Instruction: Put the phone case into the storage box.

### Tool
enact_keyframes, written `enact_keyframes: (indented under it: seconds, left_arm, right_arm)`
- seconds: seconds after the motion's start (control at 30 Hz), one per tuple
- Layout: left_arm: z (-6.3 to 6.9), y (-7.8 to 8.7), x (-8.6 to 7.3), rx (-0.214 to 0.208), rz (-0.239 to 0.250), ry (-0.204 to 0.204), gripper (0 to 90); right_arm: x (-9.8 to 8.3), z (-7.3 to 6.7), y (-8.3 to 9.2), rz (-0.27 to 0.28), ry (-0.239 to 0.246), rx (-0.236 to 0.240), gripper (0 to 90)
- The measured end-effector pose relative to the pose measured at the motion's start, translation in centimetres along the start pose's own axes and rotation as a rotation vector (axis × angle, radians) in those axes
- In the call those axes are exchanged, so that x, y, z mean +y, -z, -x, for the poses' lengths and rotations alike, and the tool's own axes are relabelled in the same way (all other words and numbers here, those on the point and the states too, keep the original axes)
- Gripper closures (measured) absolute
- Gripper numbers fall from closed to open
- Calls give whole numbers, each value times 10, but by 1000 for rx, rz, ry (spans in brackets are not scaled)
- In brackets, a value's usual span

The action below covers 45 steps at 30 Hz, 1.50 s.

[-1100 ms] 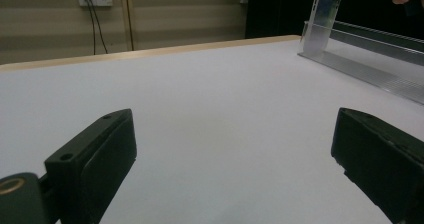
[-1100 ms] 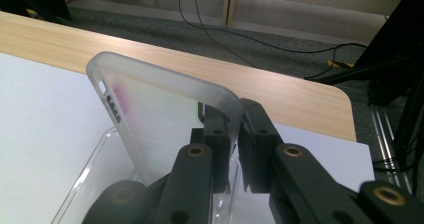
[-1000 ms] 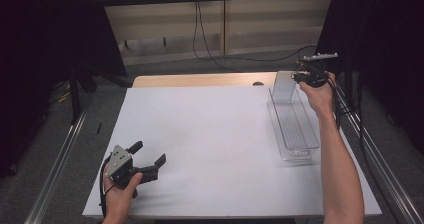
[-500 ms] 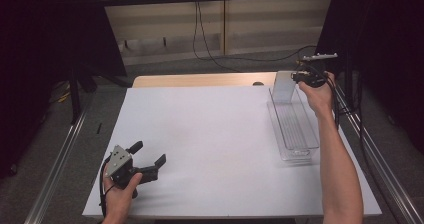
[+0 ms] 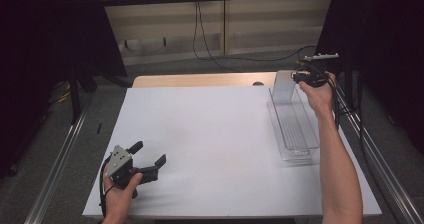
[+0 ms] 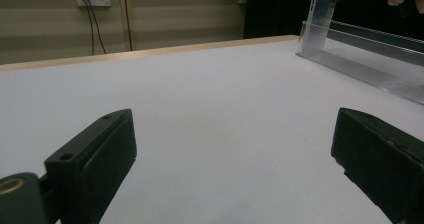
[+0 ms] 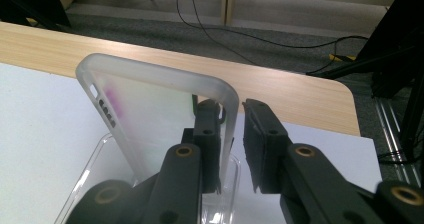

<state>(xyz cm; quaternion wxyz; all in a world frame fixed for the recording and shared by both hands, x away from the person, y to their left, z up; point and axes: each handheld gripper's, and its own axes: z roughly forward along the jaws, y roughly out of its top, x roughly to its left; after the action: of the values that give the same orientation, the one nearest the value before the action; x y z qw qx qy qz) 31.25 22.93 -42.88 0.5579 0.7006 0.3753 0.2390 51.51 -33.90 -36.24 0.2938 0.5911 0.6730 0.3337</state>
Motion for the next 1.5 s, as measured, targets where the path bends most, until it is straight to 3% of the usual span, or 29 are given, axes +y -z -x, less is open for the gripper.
enact_keyframes:
  seconds: [1.0,1.23,1.5]
  left_arm:
    - [0,0,0,1,0,0,42]
    - [1,0,0,1,1,1,42]
    - [1,-1,0,0,1,2,42]
  right_arm:
    - [-2,-1,6,14,1,-1,617]
    - [-4,-1,6,14,-4,1,527]
    - [-5,0,8,31,-7,9,304]
